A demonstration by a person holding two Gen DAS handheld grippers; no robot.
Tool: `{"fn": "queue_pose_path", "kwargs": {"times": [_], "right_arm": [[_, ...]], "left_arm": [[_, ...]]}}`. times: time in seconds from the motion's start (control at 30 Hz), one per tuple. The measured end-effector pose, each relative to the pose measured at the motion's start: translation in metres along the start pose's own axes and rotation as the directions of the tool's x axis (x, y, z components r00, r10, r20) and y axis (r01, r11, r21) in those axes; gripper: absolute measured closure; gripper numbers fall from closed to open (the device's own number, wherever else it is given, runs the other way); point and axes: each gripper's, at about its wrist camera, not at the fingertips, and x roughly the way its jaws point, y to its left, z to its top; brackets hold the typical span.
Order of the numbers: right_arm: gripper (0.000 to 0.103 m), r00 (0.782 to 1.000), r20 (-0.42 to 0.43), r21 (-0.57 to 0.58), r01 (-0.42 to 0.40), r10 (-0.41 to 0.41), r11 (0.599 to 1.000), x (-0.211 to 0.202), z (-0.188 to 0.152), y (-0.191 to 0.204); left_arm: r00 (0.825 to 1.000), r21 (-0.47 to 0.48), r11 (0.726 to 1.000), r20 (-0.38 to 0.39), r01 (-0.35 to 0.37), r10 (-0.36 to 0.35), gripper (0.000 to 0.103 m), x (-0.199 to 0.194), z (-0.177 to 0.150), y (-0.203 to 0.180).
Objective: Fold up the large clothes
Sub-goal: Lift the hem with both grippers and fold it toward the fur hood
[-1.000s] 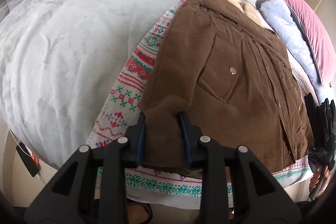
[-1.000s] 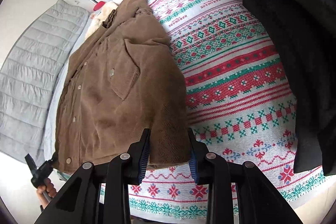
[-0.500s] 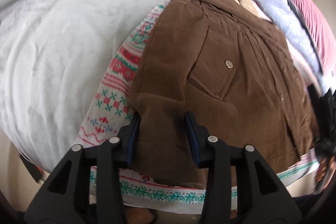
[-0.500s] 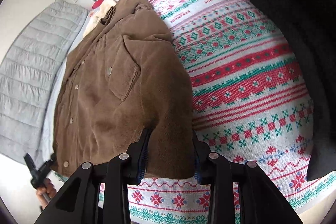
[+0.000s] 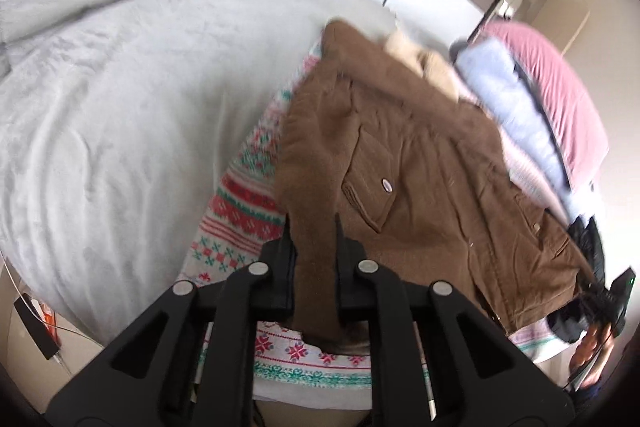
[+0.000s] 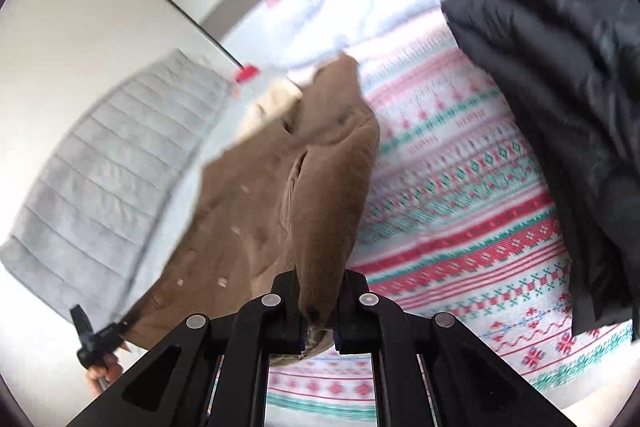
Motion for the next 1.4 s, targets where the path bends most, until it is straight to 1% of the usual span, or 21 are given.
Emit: {"fn": "queue_pose_path", "kwargs": {"times": [0.07, 0.13, 0.23, 0.27, 0.3, 0.4, 0.47, 0.5, 0.57, 0.63, 0.7, 0.73, 0.83, 0.87, 0.97, 1.03, 1.1, 1.23, 1.3, 1.4], "right_arm": [[0.096, 0.999, 0.031, 0.004, -0.029, 0.029, 1.000, -0.011, -0.005, 0.010], [0.096, 0.997, 0.052, 0.001, -0.057, 0.057, 0.998, -0.022, -0.008, 0.016], [0.096, 0.990, 0.084, 0.002, -0.110, 0.110, 0.994, -0.045, -0.015, 0.025], [0.096, 0.988, 0.093, 0.003, -0.121, 0.120, 0.993, -0.047, -0.013, 0.028], [0.096, 0.986, 0.099, -0.003, -0.134, 0.133, 0.991, -0.051, -0.013, 0.030], [0.096, 0.986, 0.099, 0.005, -0.139, 0.137, 0.990, -0.052, -0.010, 0.035], [0.096, 0.980, 0.109, 0.013, -0.166, 0.164, 0.986, -0.057, -0.010, 0.038], [0.096, 0.974, 0.125, 0.013, -0.193, 0.190, 0.981, -0.064, -0.011, 0.042], [0.096, 0.964, 0.153, 0.018, -0.224, 0.219, 0.974, -0.074, -0.015, 0.044], [0.096, 0.954, 0.182, 0.008, -0.245, 0.239, 0.970, -0.093, -0.021, 0.044], [0.096, 0.951, 0.193, 0.016, -0.250, 0.242, 0.968, -0.107, -0.026, 0.040], [0.096, 0.953, 0.191, 0.025, -0.246, 0.237, 0.969, -0.111, -0.028, 0.036], [0.096, 0.969, 0.148, 0.075, -0.211, 0.198, 0.975, -0.100, -0.032, 0.023], [0.096, 0.971, 0.136, 0.087, -0.209, 0.196, 0.974, -0.095, -0.033, 0.020], [0.096, 0.970, 0.120, 0.096, -0.223, 0.211, 0.970, -0.082, -0.031, 0.021], [0.096, 0.970, 0.115, 0.093, -0.226, 0.215, 0.970, -0.071, -0.021, 0.025], [0.096, 0.971, 0.119, 0.103, -0.222, 0.209, 0.970, -0.062, -0.009, 0.023], [0.096, 0.972, 0.123, 0.147, -0.216, 0.199, 0.965, -0.038, 0.010, 0.013], [0.096, 0.969, 0.127, 0.171, -0.233, 0.213, 0.957, -0.027, 0.020, 0.008], [0.096, 0.967, 0.132, 0.167, -0.240, 0.219, 0.956, -0.012, 0.041, 0.013]], "left_arm": [[1.000, -0.010, 1.000, 0.026, 0.012, -0.011, 0.089, -0.017, 0.004, 0.000], [0.999, -0.033, 0.999, 0.033, 0.036, -0.035, 0.089, -0.032, 0.006, 0.002], [0.998, -0.027, 0.999, 0.061, 0.023, -0.022, 0.089, -0.049, 0.008, 0.000], [0.998, -0.034, 0.999, 0.064, 0.028, -0.025, 0.089, -0.054, 0.009, 0.002], [0.997, -0.044, 0.998, 0.063, 0.037, -0.035, 0.089, -0.057, 0.011, 0.005], [0.997, -0.074, 0.996, 0.047, 0.057, -0.053, 0.089, -0.058, 0.017, 0.009], [0.996, -0.096, 0.992, 0.031, 0.082, -0.080, 0.089, -0.059, 0.018, 0.008], [0.996, -0.093, 0.992, 0.033, 0.081, -0.078, 0.089, -0.063, 0.017, 0.006], [0.996, -0.085, 0.993, 0.038, 0.085, -0.082, 0.089, -0.076, 0.014, 0.003], [0.992, -0.085, 0.989, 0.058, 0.119, -0.114, 0.089, -0.096, 0.010, 0.006], [0.988, -0.096, 0.985, 0.059, 0.145, -0.139, 0.089, -0.111, 0.007, 0.012], [0.988, -0.100, 0.984, 0.058, 0.148, -0.143, 0.089, -0.115, 0.005, 0.016], [0.993, -0.124, 0.985, 0.018, 0.118, -0.116, 0.089, -0.105, -0.002, 0.019], [0.994, -0.130, 0.986, 0.002, 0.108, -0.109, 0.089, -0.097, -0.004, 0.019], [0.992, -0.151, 0.982, -0.035, 0.113, -0.119, 0.089, -0.079, -0.003, 0.021], [0.995, -0.159, 0.983, -0.040, 0.088, -0.095, 0.089, -0.066, 0.007, 0.020], [0.994, -0.172, 0.981, -0.041, 0.094, -0.102, 0.089, -0.059, 0.016, 0.021], [0.996, -0.189, 0.979, -0.028, 0.082, -0.089, 0.089, -0.044, 0.037, 0.024], [0.996, -0.196, 0.977, -0.033, 0.080, -0.088, 0.089, -0.035, 0.047, 0.023], [0.996, -0.193, 0.979, -0.044, 0.073, -0.083, 0.089, -0.018, 0.071, 0.014]]}}
